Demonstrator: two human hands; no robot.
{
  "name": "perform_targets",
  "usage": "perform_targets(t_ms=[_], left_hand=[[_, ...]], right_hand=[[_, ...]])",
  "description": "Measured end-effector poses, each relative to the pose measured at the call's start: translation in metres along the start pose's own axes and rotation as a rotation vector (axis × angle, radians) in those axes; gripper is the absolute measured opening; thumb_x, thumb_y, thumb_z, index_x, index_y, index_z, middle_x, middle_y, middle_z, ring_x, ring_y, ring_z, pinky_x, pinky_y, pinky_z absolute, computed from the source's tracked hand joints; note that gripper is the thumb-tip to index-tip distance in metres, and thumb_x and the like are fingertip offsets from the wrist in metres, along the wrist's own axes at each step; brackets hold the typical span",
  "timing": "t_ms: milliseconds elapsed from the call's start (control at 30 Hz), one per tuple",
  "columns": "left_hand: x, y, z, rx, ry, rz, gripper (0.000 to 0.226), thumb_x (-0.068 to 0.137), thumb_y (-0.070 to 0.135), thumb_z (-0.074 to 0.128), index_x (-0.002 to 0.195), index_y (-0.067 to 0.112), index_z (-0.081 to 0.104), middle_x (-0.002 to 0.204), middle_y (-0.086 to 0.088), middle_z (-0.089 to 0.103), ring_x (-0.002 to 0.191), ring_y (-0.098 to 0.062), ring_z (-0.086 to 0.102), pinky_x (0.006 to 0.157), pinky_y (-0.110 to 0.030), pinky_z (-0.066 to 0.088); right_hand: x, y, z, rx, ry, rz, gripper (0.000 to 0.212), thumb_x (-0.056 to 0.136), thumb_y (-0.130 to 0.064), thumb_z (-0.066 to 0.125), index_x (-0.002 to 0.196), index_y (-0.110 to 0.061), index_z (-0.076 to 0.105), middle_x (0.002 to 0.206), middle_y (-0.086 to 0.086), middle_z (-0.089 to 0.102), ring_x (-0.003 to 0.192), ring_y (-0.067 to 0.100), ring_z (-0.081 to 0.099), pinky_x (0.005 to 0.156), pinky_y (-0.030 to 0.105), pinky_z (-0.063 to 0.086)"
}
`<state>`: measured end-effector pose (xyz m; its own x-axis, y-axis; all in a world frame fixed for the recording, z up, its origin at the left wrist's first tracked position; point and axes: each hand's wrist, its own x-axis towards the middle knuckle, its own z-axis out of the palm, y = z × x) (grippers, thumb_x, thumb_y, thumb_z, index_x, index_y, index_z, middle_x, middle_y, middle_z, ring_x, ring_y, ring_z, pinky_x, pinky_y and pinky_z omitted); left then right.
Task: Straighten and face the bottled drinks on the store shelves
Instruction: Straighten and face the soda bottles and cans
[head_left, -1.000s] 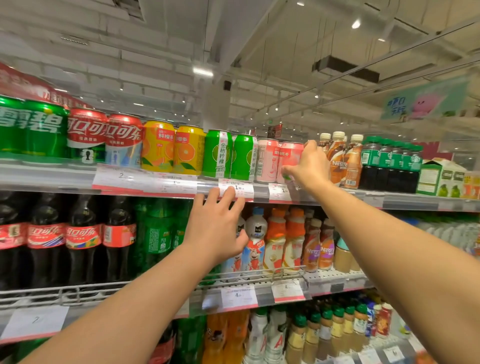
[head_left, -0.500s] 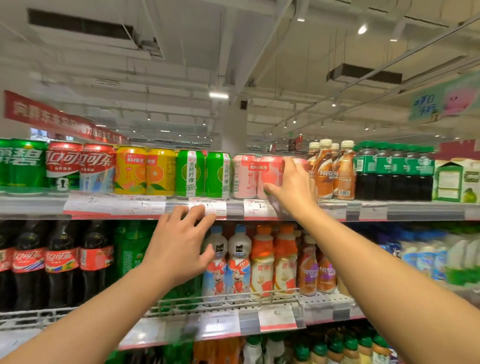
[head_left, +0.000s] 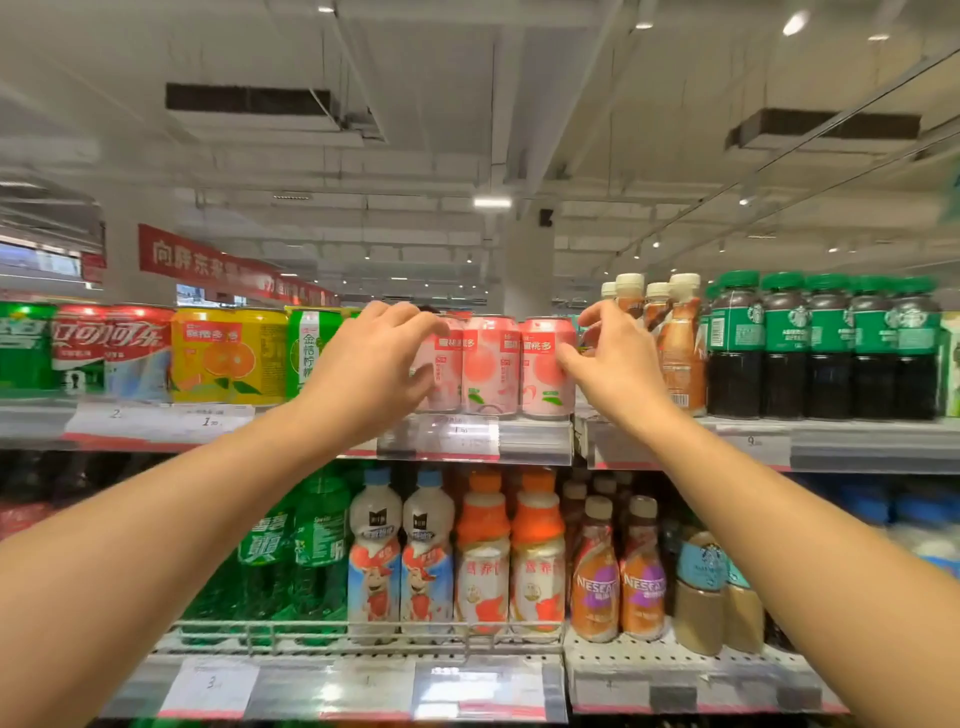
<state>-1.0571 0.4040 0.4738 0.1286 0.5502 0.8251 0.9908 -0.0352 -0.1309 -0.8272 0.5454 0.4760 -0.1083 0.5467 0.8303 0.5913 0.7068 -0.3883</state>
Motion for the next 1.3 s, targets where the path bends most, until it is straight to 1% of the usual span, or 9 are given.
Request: perform_targets(t_ms=[200,300,433,533,733,900,1000,1200,1300], left_hand=[[0.057,0.003,0.01,0.118,-0.185,-0.101,0.055,0.093,0.04,0.056,0.144,0.026,0.043,0.131,-0.003,0.062,0.131,-0.033,0.043,0.103,-0.049,0.04],[0.071,-0.001,0.015,0.156,-0.328,-0.138,0.058,0.093,0.045,0.056,0.145,0.026,0.042,0.126,-0.005,0.066,0.128,-0.036,0.045,0.101,-0.047,0.04],[0.079,-0.001,0.023,0.19,-0.362,-0.177,0.056,0.092,0.049,0.052,0.143,0.028,0.044,0.128,-0.005,0.066,0.122,-0.035,0.051,0.097,-0.048,0.039],[0.084,-0.001,0.027,0.194,-0.381,-0.191,0.054,0.089,0.048,0.052,0.139,0.029,0.046,0.12,-0.003,0.068,0.113,-0.032,0.057,0.096,-0.048,0.042],[0.091,-0.006,0.02,0.133,-0.421,-0.2,0.052,0.091,0.048,0.059,0.139,0.031,0.05,0.125,0.001,0.066,0.115,-0.027,0.059,0.096,-0.044,0.048],[0.091,-0.014,0.0,-0.005,-0.482,-0.189,0.055,0.09,0.048,0.069,0.14,0.03,0.053,0.13,-0.002,0.064,0.108,-0.023,0.058,0.096,-0.038,0.051],[0.088,-0.016,-0.005,-0.04,-0.485,-0.17,0.057,0.09,0.05,0.069,0.141,0.032,0.053,0.135,-0.002,0.063,0.114,-0.024,0.059,0.1,-0.042,0.05],[0.081,-0.017,-0.005,-0.098,-0.444,-0.156,0.053,0.09,0.047,0.07,0.139,0.032,0.056,0.131,-0.003,0.066,0.112,-0.025,0.061,0.094,-0.035,0.051],[0.08,-0.017,-0.008,-0.057,-0.427,-0.138,0.053,0.089,0.051,0.07,0.137,0.032,0.057,0.129,-0.003,0.067,0.114,-0.027,0.061,0.098,-0.04,0.051]], right_hand=[[-0.005,0.008,0.001,0.132,-0.237,0.063,0.063,0.085,-0.046,0.075,0.135,-0.02,0.045,0.114,-0.005,0.065,0.105,0.017,0.06,0.085,0.03,0.043],[-0.005,0.006,0.0,0.175,-0.287,0.079,0.07,0.085,-0.044,0.078,0.14,-0.019,0.042,0.112,-0.007,0.063,0.1,0.013,0.058,0.084,0.028,0.04],[-0.007,0.009,0.004,0.224,-0.339,0.095,0.072,0.084,-0.04,0.081,0.141,-0.018,0.044,0.129,-0.003,0.064,0.102,0.008,0.055,0.086,0.025,0.041],[-0.009,0.011,0.006,0.225,-0.34,0.097,0.07,0.085,-0.039,0.081,0.141,-0.018,0.045,0.132,-0.003,0.064,0.101,0.008,0.054,0.085,0.024,0.041],[-0.01,0.011,0.003,0.226,-0.341,0.103,0.068,0.083,-0.042,0.082,0.138,-0.019,0.049,0.129,-0.004,0.065,0.104,0.009,0.057,0.088,0.026,0.043],[-0.01,0.007,0.0,0.201,-0.328,0.126,0.067,0.08,-0.045,0.084,0.132,-0.018,0.052,0.115,-0.009,0.062,0.104,0.011,0.059,0.085,0.028,0.044],[-0.011,0.005,0.002,0.185,-0.312,0.131,0.07,0.077,-0.048,0.085,0.13,-0.019,0.051,0.111,-0.011,0.058,0.104,0.012,0.058,0.084,0.028,0.043],[-0.013,0.004,0.005,0.128,-0.268,0.144,0.08,0.071,-0.057,0.086,0.13,-0.018,0.049,0.121,-0.004,0.064,0.105,0.015,0.06,0.082,0.029,0.045],[-0.015,0.004,0.008,0.082,-0.237,0.139,0.08,0.071,-0.06,0.085,0.129,-0.017,0.048,0.124,0.0,0.065,0.11,0.02,0.063,0.085,0.031,0.048]])
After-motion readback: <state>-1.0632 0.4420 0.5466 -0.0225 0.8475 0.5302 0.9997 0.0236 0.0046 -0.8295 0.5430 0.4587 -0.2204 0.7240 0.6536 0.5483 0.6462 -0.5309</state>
